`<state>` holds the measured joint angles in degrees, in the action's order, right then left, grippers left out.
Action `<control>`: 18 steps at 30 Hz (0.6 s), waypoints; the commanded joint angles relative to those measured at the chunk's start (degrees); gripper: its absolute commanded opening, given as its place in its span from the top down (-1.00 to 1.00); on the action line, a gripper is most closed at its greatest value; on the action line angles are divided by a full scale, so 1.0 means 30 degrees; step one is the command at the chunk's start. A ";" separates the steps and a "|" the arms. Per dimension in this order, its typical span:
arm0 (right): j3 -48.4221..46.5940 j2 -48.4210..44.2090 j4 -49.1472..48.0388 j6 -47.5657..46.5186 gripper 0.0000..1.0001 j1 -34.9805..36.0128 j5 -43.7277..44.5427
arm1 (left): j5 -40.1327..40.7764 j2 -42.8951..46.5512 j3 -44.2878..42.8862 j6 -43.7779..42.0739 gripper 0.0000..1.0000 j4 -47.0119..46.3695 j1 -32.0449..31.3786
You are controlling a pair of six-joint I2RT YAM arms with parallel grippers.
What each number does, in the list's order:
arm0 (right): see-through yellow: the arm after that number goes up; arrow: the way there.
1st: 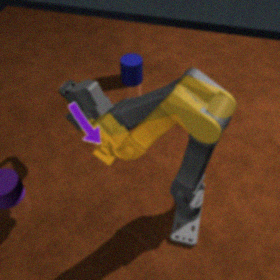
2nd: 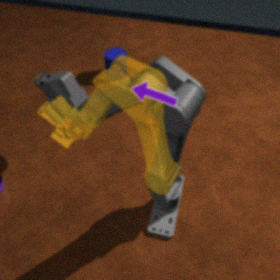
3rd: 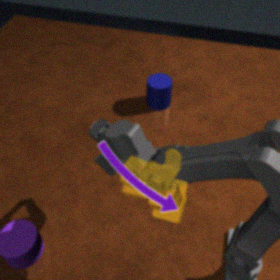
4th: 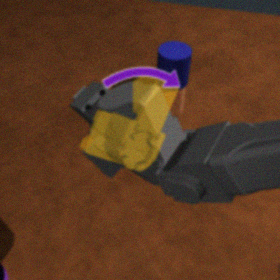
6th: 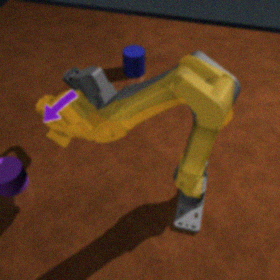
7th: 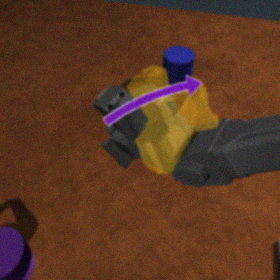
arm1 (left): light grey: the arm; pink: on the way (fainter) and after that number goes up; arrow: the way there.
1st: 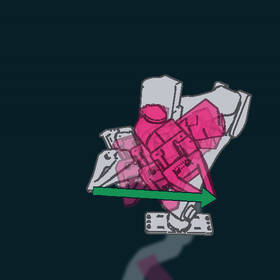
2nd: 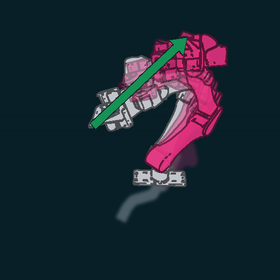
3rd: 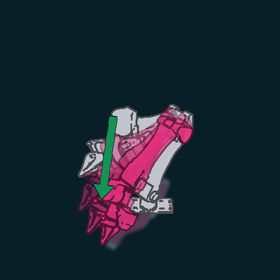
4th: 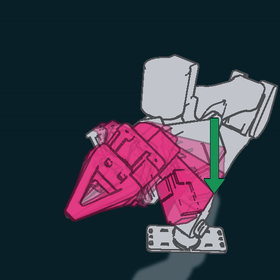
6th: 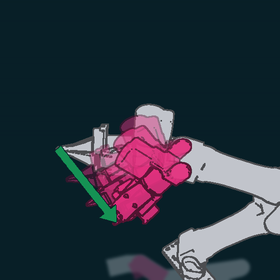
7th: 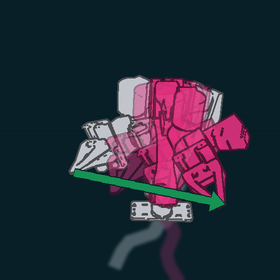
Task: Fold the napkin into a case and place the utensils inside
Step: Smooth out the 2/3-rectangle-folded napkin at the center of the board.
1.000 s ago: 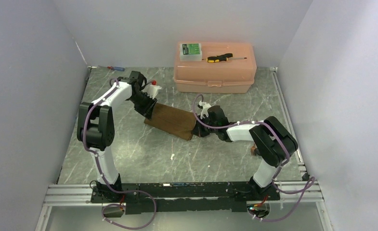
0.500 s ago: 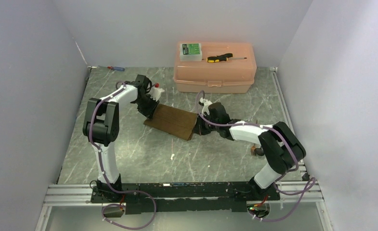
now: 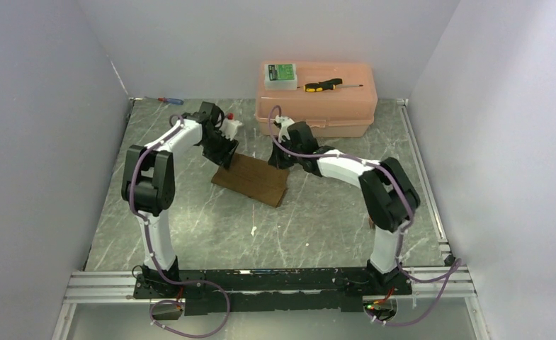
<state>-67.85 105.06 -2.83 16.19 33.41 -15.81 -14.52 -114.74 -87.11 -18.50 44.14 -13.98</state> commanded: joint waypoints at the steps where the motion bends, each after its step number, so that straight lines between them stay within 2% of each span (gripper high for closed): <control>1: -0.1367 0.1778 0.0856 -0.1099 1.00 -0.0046 0.2394 | -0.3418 0.2843 -0.2419 0.0639 -0.18 0.1926 0.0469; 4: -0.1575 0.2275 0.1202 -0.1126 1.00 -0.0062 0.3382 | -0.5040 0.3824 -0.1015 0.0184 -0.21 0.2157 0.0094; 10: 0.0455 0.1123 -0.0651 -0.0862 0.99 -0.0091 0.4308 | -0.3869 0.4648 0.2491 -0.0974 -0.15 0.2232 -0.1429; 15: 0.0361 0.0598 -0.0855 -0.1112 0.93 -0.0191 0.4275 | -0.3352 0.4788 0.4378 -0.1168 -0.11 0.1199 -0.1471; 18: -0.0021 0.0772 -0.0997 -0.1277 0.81 -0.0212 0.4428 | -0.2949 0.4588 0.4795 -0.1154 -0.06 0.0987 -0.1351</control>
<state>-66.43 109.58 -2.09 13.65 33.08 -4.32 -24.08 -101.12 -73.12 -20.51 48.80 -18.83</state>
